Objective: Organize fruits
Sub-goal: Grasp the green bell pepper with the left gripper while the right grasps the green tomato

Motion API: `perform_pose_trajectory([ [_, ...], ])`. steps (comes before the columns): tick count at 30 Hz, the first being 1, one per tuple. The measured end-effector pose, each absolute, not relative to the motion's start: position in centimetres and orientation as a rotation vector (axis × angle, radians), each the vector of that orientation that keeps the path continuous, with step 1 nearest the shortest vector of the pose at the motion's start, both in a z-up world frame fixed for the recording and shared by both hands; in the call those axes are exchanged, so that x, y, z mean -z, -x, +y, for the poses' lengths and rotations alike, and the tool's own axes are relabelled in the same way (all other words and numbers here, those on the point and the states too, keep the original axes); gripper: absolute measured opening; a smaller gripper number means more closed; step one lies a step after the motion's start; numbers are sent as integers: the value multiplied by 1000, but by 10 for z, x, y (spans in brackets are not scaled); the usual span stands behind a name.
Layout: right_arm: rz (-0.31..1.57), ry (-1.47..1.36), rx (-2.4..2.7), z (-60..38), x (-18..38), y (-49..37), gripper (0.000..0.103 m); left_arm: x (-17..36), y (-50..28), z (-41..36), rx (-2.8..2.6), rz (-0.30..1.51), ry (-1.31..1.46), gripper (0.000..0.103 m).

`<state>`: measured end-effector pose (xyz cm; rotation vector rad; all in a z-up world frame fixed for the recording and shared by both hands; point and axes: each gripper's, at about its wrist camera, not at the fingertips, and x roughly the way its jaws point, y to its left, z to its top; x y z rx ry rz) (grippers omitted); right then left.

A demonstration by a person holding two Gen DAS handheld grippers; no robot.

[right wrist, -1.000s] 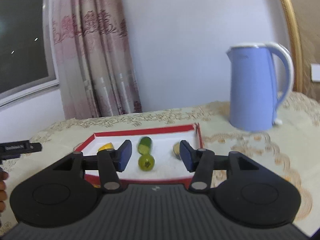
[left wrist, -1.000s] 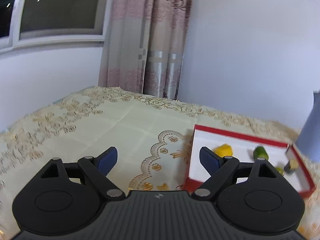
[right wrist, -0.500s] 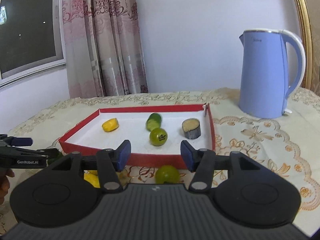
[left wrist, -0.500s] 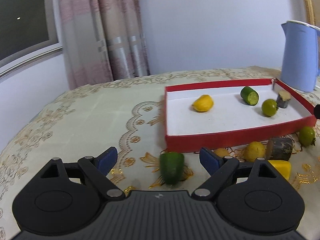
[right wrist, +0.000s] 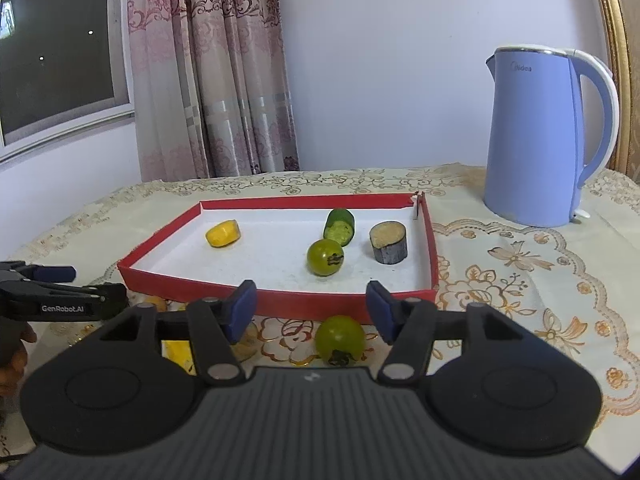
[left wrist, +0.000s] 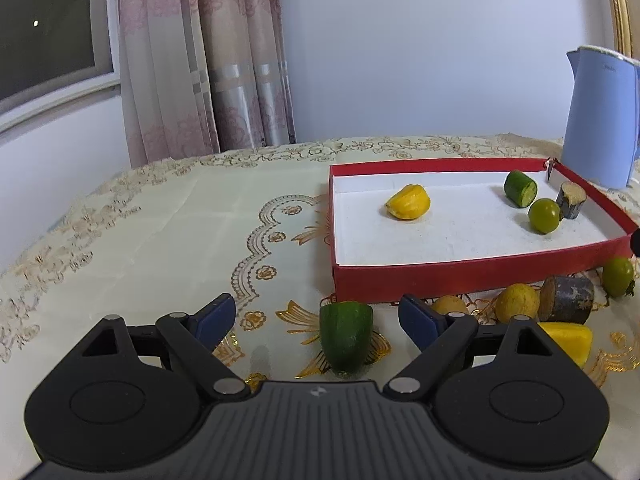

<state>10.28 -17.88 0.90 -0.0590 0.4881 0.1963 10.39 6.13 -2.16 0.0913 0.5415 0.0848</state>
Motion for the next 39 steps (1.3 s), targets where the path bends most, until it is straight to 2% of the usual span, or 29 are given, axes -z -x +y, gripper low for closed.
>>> perform_pose_trajectory([
  [3, 486, 76, -190, -177, -9, -102, 59, 25, -104, 57, -79, 548, -122, 88],
  [6, 475, 79, -181, -177, -10, -101, 60, 27, -106, 57, -78, 554, -138, 81],
  [8, 468, 81, -177, -178, -11, -100, 62, 29, -108, 59, -75, 567, -125, 81],
  [12, 473, 79, -175, -179, -10, -102, 62, 31, -112, 63, -76, 592, -100, 68],
  [20, 471, 96, -180, -177, -10, -101, 67, 34, -115, 63, -53, 611, -91, 58],
  [22, 471, 98, -182, -176, -10, -100, 67, 34, -116, 65, -39, 616, -66, 50],
  [26, 477, 102, -180, -176, -10, -101, 67, 35, -117, 66, -18, 624, -41, 44],
  [39, 484, 113, -183, -175, -9, -101, 68, 34, -117, 67, -5, 628, -12, 39],
])
